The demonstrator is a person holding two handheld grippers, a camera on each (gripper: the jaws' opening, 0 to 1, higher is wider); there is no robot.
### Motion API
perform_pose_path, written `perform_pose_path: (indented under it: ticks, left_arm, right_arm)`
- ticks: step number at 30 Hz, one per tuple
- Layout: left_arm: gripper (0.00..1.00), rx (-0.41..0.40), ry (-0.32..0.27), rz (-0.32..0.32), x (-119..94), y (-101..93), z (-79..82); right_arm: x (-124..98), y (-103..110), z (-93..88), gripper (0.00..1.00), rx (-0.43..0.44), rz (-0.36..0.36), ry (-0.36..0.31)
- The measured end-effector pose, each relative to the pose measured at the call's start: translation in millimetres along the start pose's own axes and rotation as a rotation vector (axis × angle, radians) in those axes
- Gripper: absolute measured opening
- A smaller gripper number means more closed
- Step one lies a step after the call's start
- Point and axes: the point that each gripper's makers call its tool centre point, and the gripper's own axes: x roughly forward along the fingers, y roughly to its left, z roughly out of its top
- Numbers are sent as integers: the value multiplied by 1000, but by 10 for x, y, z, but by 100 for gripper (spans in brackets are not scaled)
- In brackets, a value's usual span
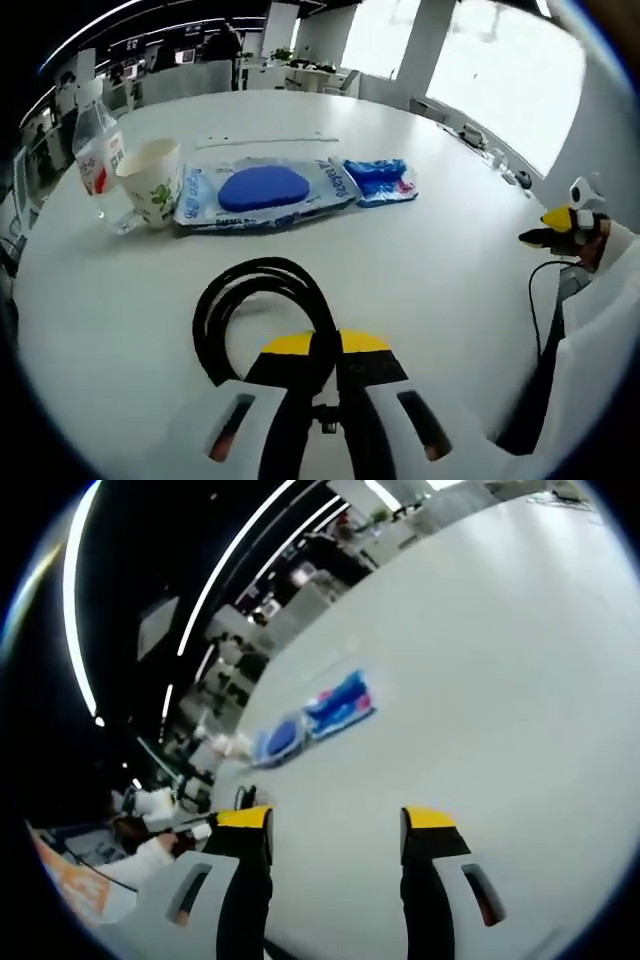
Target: Arrange the tabletop items into an orderly group along one side of the table until the central work area is clear of visible clutter.
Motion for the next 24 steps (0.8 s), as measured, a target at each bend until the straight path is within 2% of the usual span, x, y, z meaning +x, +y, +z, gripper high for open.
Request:
perform_pose_path:
  ticks: [1, 2, 3, 5, 7, 9, 12, 13, 15, 18, 20, 22, 24]
  left_arm:
    - [3, -39, -45, -31, -45, -73, 114]
    - [3, -44, -69, -63, -76, -139, 186]
    - [3, -37, -93, -111, -113, -240, 276]
    - [3, -19, -125, -152, -160, -360, 404]
    - [3, -27, -165, -236, -227, -582, 578]
    - [2, -47, -235, -313, -312, -803, 802]
    - [2, -97, -321, -428, -461, -1091, 1100]
    - [2, -129, -340, -491, -534, -1223, 1203]
    - [2, -152, -379, -590, -669, -1446, 1373]
    - [2, -106, -408, -685, -790, -1687, 1475]
    - [2, -104, -416, -740, -859, -1821, 1513]
    - [3, -113, -439, -804, -951, -1948, 1572]
    - [3, -135, -473, -889, -1094, -2089, 1652]
  right_arm:
    - [5, 9, -5, 49, -3, 1, 2]
    - [8, 13, -3, 49, -5, 2, 1]
    - [11, 11, 2, 49, -7, 3, -3]
    - [23, 16, 6, 49, -9, 3, -9]
    - [53, 58, 9, 49, -12, 17, -10]
    - [84, 117, 14, 49, -25, 35, -9]
    - [131, 227, 37, 49, -26, 80, -17]
    - [143, 273, 52, 49, -11, 101, -25]
    - [169, 411, 107, 50, 49, 173, -56]
    - [182, 633, 252, 51, 235, 307, -140]
    - [173, 800, 337, 52, 280, 403, -178]
    - [154, 944, 397, 53, 278, 472, -198]
    - [158, 1058, 459, 57, 321, 521, -217]
